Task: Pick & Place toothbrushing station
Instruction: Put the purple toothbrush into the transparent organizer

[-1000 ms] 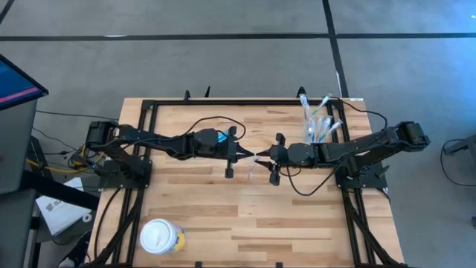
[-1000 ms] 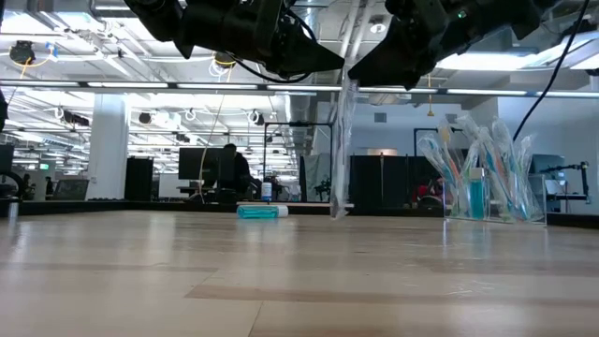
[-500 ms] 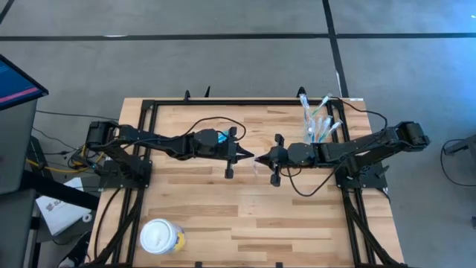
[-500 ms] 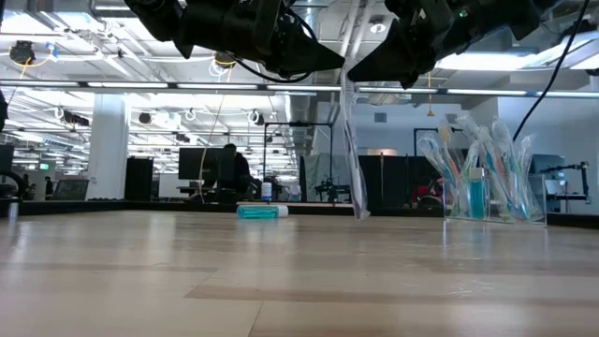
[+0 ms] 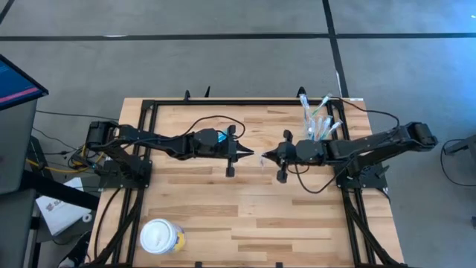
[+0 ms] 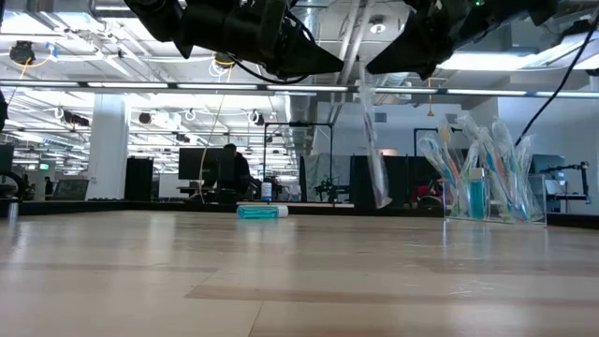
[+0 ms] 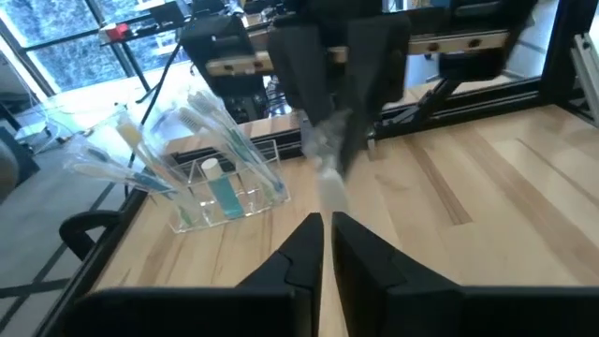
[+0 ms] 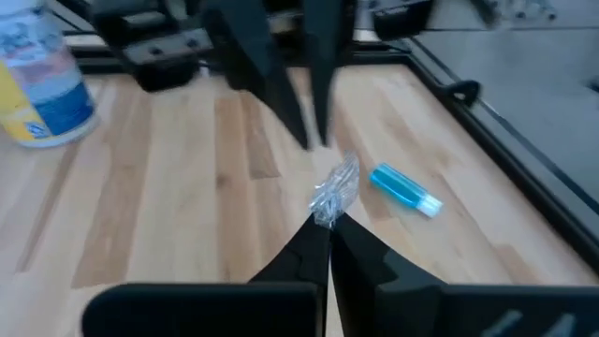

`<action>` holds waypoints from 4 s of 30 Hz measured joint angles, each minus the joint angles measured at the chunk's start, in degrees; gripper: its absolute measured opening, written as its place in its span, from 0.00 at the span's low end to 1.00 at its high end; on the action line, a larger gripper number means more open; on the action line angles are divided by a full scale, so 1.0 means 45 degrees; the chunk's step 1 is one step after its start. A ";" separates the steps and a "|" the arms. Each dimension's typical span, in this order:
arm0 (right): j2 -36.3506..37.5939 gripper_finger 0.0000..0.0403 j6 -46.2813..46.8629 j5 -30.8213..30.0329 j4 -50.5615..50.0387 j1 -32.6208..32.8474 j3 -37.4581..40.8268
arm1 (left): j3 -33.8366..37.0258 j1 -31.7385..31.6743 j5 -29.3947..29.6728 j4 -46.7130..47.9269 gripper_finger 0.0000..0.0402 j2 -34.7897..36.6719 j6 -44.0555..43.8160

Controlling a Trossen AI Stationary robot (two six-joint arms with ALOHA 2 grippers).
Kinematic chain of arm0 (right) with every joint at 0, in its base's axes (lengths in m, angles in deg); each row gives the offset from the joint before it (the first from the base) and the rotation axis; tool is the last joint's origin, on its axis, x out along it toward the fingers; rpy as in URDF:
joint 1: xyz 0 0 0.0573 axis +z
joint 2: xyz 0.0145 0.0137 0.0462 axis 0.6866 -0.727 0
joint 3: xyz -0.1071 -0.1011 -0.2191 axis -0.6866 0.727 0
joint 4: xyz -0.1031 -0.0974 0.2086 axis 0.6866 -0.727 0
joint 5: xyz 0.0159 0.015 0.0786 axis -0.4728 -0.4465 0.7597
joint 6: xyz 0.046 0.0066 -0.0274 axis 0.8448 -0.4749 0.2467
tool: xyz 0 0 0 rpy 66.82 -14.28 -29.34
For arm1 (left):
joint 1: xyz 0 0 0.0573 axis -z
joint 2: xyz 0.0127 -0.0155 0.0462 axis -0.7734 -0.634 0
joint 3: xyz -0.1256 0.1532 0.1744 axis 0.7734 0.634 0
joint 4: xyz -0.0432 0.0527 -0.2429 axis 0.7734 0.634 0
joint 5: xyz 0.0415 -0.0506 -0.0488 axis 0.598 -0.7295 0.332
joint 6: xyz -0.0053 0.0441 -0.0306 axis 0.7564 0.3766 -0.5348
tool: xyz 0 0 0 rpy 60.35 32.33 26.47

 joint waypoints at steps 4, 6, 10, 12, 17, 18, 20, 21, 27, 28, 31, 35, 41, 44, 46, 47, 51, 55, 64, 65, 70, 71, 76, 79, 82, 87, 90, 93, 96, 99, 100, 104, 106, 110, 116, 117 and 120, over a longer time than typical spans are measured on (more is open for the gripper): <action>0.0832 0.00 0.0280 -0.0677 -0.1172 0.0000 -0.0002 | 0.0000 0.0000 -0.0009 0.0000 0.06 0.0000 -0.0791; 0.1275 0.00 0.0561 -0.0939 -0.1752 0.0000 0.0003 | 0.0000 0.0000 -0.0010 0.0000 0.07 0.0000 -0.1121; 0.2077 0.00 0.0809 -0.1179 -0.2547 0.0000 0.0003 | 0.0042 0.0063 -0.0013 -0.0008 0.06 0.0000 -0.1166; 0.2505 0.00 0.1030 -0.1627 -0.3055 0.0010 0.0003 | 0.0146 0.0068 -0.0015 -0.0005 0.07 0.0000 -0.1177; 0.3547 0.00 0.1768 -0.2320 -0.4423 0.0001 0.0003 | 0.0470 0.0068 -0.0019 -0.0006 0.06 0.0000 -0.1579; 0.3734 0.00 0.1892 -0.2347 -0.4683 0.0003 0.0003 | 0.0543 0.0068 -0.0023 0.0011 0.07 0.0000 -0.1613; 0.4117 0.00 0.2120 -0.2532 -0.5112 0.0007 0.0003 | 0.0666 0.0073 -0.0024 0.0010 0.07 0.0000 -0.1623; 0.4311 0.00 0.2247 -0.2640 -0.5278 0.0005 0.0003 | 0.0725 0.0091 -0.0019 0.0002 0.06 0.0000 -0.1627; 0.5535 0.00 0.2874 -0.3166 -0.6367 0.0000 0.0003 | 0.0897 0.0286 -0.0029 -0.0003 0.06 0.0000 -0.1632; 0.5754 0.00 0.3040 -0.3278 -0.6674 0.0000 0.0003 | 0.0899 0.0331 -0.0029 -0.0002 0.06 0.0000 -0.1632; 0.6332 0.00 0.3434 -0.3434 -0.7241 0.0000 0.0003 | 0.0899 0.0437 -0.0029 -0.0005 0.06 0.0000 -0.1632; 0.6778 0.00 0.3910 -0.3701 -0.8286 -0.0005 -0.0064 | 0.0899 0.0510 -0.0034 -0.0005 0.06 0.0000 -0.1632; 0.7440 0.00 0.4773 -0.4072 -1.0404 -0.0005 -0.0833 | 0.0899 0.0510 -0.0068 -0.0005 0.06 0.0000 -0.1632; 0.7596 0.00 0.5070 -0.4532 -1.1314 -0.0005 -0.1136 | 0.0902 0.0510 -0.0063 -0.0005 0.06 0.0000 -0.1632; 0.7689 0.00 0.5130 -0.4758 -1.1572 -0.0005 -0.1235 | 0.0903 0.0510 -0.0062 -0.0005 0.06 0.0000 -0.1637; 0.7782 0.00 0.5140 -0.4906 -1.1735 -0.0005 -0.1246 | 0.0903 0.0510 -0.0062 -0.0005 0.06 0.0000 -0.1699; 0.8049 0.00 0.5254 -0.5293 -1.2004 -0.0012 -0.1291 | 0.0903 0.0510 -0.0044 -0.0005 0.06 0.0000 -0.1953; 0.8424 0.00 0.5348 -0.5643 -1.2361 -0.0020 -0.1280 | 0.0908 0.0510 -0.0009 -0.0005 0.06 0.0000 -0.1958; 0.8797 0.00 0.6105 -0.5944 -1.3829 -0.0634 -0.1280 | 0.0908 0.0510 -0.0015 -0.0005 0.06 0.0000 -0.1958; 0.8797 0.00 0.6120 -0.5949 -1.3835 -0.0702 -0.1280 | 0.0908 0.0510 -0.0015 -0.0005 0.06 0.0000 -0.1958; 0.8792 0.00 0.6124 -0.6227 -1.3811 -0.0763 -0.1280 | 0.0908 0.0510 -0.0017 -0.0005 0.06 0.0000 -0.1958; 0.8792 0.00 0.6204 -0.6261 -1.3860 -0.0758 -0.1280 | 0.0908 0.0510 -0.0015 -0.0005 0.06 0.0000 -0.1958; 0.8695 0.00 0.6353 -0.6470 -1.3865 -0.0753 -0.1220 | 0.0908 0.0510 -0.0019 -0.0005 0.06 0.0000 -0.1958; 0.8695 0.00 0.6451 -0.6522 -1.3845 -0.0753 -0.1080 | 0.0908 0.0510 -0.0024 -0.0005 0.06 0.0000 -0.1967; 0.8482 0.00 0.6456 -0.6531 -1.3781 -0.0753 -0.1046 | 0.0908 0.0510 -0.0024 -0.0007 0.06 0.0000 -0.2155; 0.8213 0.00 0.6621 -0.6528 -1.3791 -0.0753 -0.1035 | 0.0908 0.0510 -0.0029 -0.0005 0.06 0.0000 -0.2200; 0.7947 0.00 0.6885 -0.6509 -1.3819 -0.0743 -0.0939 | 0.0908 0.0510 -0.0029 -0.0005 0.06 0.0000 -0.2200; 0.7679 0.00 0.6936 -0.6317 -1.3708 -0.0717 -0.0883 | 0.0908 0.0510 -0.0034 -0.0005 0.06 0.0000 -0.2201; 0.7382 0.00 0.6965 -0.6265 -1.3667 -0.0718 -0.0823 | 0.0908 0.0510 -0.0073 -0.0005 0.06 0.0000 -0.2201; 0.7149 0.00 0.7282 -0.6260 -1.3636 -0.0719 -0.0780 | 0.0908 0.0510 -0.0068 -0.0005 0.06 0.0000 -0.2201; 0.7125 0.00 0.7419 -0.6252 -1.3643 -0.0714 -0.0683 | 0.0908 0.0519 -0.0068 -0.0002 0.06 0.0000 -0.2201; 0.7165 0.00 0.8168 -0.6257 -1.3608 -0.0709 -0.0105 | 0.0908 0.0616 -0.0063 0.0000 0.06 0.0000 -0.2201; 0.7321 0.00 0.8439 -0.6253 -1.3321 -0.0698 0.0263 | 0.0908 0.0669 -0.0063 0.0000 0.06 0.0000 -0.2201; 0.7422 0.00 0.8623 -0.6279 -1.2793 -0.0386 0.0811 | 0.0908 0.0670 -0.0057 0.0000 0.06 0.0000 -0.2201; 0.7513 0.00 0.9446 -0.6521 -1.2782 -0.0037 0.1564 | 0.0908 0.0665 -0.0010 0.0000 0.06 0.0000 -0.2201; 0.7505 0.00 0.9501 -0.6552 -1.2758 0.0005 0.1620 | 0.0908 0.0665 -0.0010 0.0000 0.06 0.0000 -0.2201; 0.7513 0.00 0.9598 -0.6624 -1.2783 0.0108 0.1669 | 0.0908 0.0665 -0.0010 0.0000 0.06 0.0000 -0.2201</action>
